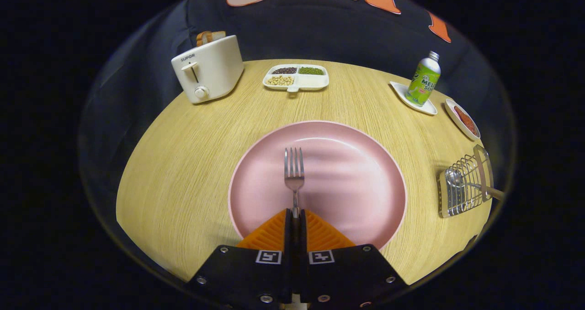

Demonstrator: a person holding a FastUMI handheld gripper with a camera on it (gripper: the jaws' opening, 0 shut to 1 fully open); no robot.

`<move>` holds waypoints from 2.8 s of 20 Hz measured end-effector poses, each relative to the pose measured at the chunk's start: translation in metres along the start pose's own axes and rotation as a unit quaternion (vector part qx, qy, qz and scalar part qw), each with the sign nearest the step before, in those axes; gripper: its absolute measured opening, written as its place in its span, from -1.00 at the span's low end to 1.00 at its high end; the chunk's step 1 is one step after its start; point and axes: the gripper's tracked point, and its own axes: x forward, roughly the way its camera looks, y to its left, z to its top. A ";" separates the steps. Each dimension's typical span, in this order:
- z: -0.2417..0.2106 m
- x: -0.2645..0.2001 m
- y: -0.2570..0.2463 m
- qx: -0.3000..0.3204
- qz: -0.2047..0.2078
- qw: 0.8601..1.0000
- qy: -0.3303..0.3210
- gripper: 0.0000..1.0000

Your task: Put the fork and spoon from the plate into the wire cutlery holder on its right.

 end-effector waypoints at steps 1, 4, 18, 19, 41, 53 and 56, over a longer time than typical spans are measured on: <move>0.004 -0.003 -0.001 0.009 0.008 1.000 -0.008 -0.88; 0.016 -0.017 -0.019 0.028 0.015 0.999 -0.031 -0.88; 0.069 -0.104 -0.133 0.063 -0.015 0.990 -0.122 -0.89; 0.070 -0.111 -0.144 0.064 -0.022 0.990 -0.125 -0.89; 0.000 -0.123 -0.254 -0.035 -0.100 0.988 0.114 -0.88; 0.056 -0.113 -0.260 -0.033 -0.103 0.994 0.035 -0.81; 0.100 -0.127 -0.263 -0.020 -0.108 0.992 -0.055 -0.79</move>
